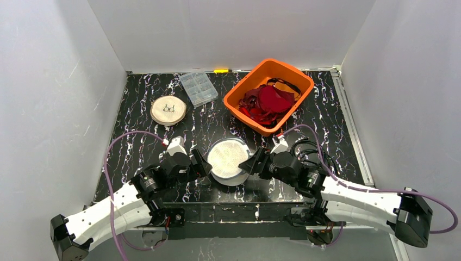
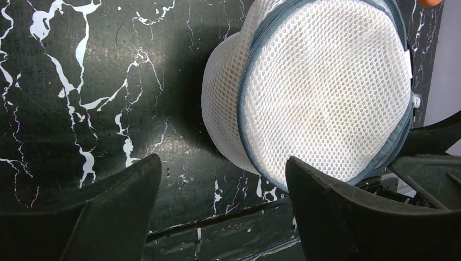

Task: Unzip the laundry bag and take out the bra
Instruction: Unzip the laundry bag at the center of the board.

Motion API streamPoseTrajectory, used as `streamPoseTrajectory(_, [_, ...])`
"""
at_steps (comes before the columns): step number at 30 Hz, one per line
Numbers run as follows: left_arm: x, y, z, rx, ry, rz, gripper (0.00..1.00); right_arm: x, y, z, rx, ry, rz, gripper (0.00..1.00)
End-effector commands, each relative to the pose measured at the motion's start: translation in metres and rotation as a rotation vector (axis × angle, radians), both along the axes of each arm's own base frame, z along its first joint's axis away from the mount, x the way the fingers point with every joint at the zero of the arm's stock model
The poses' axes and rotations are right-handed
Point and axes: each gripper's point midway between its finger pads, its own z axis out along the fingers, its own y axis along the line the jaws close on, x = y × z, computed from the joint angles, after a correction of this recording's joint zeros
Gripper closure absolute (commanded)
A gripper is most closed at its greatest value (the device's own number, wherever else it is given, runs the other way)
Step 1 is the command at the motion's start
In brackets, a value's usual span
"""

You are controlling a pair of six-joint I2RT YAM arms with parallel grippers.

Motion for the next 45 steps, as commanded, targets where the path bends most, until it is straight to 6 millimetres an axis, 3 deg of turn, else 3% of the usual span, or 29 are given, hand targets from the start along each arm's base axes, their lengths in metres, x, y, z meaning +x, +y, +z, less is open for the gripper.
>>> streamPoseTrajectory(1, [0.002,0.007,0.003,0.011,-0.009,0.036,0.18,0.019,0.015,0.030,0.085,-0.028,-0.079,0.26])
streamPoseTrajectory(5, [0.000,0.012,-0.001,0.033,0.001,0.046,0.18,0.023,0.020,0.023,0.047,-0.028,-0.078,0.43])
streamPoseTrajectory(11, [-0.003,0.022,-0.001,0.056,0.000,0.061,0.18,0.025,0.028,0.017,0.006,-0.057,-0.041,0.78])
streamPoseTrajectory(14, [-0.006,0.030,0.002,0.057,-0.008,0.076,0.18,0.022,0.038,0.031,0.019,-0.133,0.043,0.97])
streamPoseTrajectory(22, [-0.011,0.067,0.036,0.033,-0.099,0.163,0.19,-0.008,0.076,0.110,0.218,-0.333,0.365,0.99])
streamPoseTrajectory(25, [-0.012,0.079,0.049,0.007,-0.149,0.196,0.19,-0.011,0.082,0.123,0.257,-0.347,0.406,0.99])
streamPoseTrajectory(29, [-0.012,0.086,0.052,-0.012,-0.180,0.213,0.19,-0.004,0.069,0.092,0.210,-0.312,0.383,0.99])
streamPoseTrajectory(36, [-0.016,0.066,0.018,-0.054,-0.112,0.168,0.19,0.000,0.025,0.033,0.228,-0.259,0.221,0.99])
streamPoseTrajectory(45, [-0.010,0.034,0.001,-0.075,-0.072,0.097,0.21,-0.009,-0.005,0.009,0.191,-0.216,0.160,0.99])
